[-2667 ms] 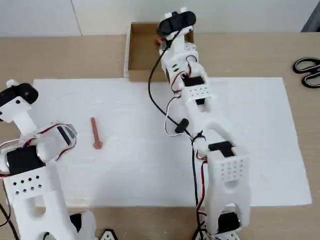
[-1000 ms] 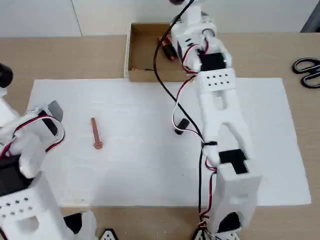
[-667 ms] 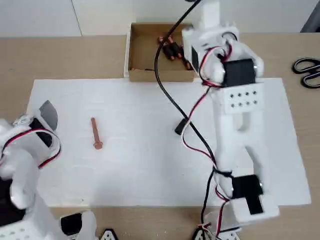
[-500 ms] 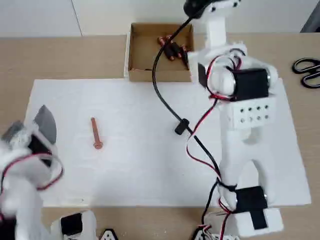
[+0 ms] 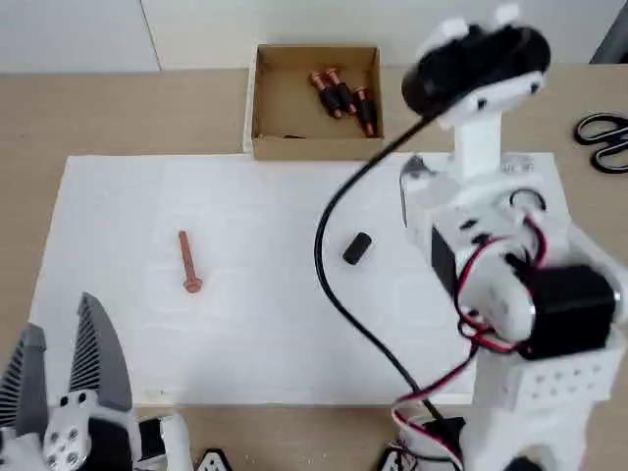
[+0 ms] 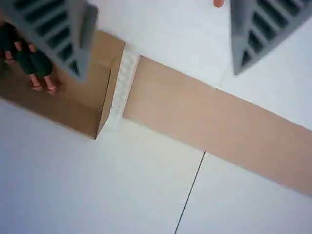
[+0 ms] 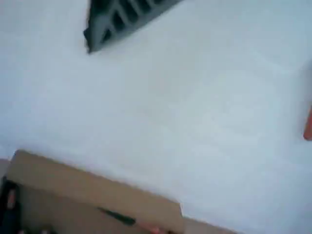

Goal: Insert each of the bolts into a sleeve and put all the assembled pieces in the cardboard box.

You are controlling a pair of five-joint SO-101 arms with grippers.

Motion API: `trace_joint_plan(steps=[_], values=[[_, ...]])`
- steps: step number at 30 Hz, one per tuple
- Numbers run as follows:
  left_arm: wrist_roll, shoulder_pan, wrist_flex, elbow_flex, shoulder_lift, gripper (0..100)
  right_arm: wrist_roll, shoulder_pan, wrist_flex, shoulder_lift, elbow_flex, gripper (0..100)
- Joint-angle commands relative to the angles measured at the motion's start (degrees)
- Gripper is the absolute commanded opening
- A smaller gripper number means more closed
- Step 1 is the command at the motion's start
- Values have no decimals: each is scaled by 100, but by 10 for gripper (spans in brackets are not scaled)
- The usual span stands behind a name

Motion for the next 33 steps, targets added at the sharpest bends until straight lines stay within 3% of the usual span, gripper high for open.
trace_joint_plan(steps=[1, 7, 12, 22, 31, 33], values=[[-9, -35, -9, 655, -440, 182, 53, 48, -13, -1007, 1301, 199], [-26, -35, -756, 2220, -695, 182, 53, 57, -620, -1947, 3147, 199], [-149, -18, -1565, 2958, -677, 184, 35, 163, -963, -1886, 3604, 198], [-220, -18, -1732, 3204, 413, 182, 62, 1095, -40, 31, 3481, 198], [-229, -44, -1424, 3196, 352, 182, 0, 1385, -787, 2264, 2602, 199], [-229, -44, -1415, 3204, 211, 182, -325, 1385, -787, 2870, 2154, 199]])
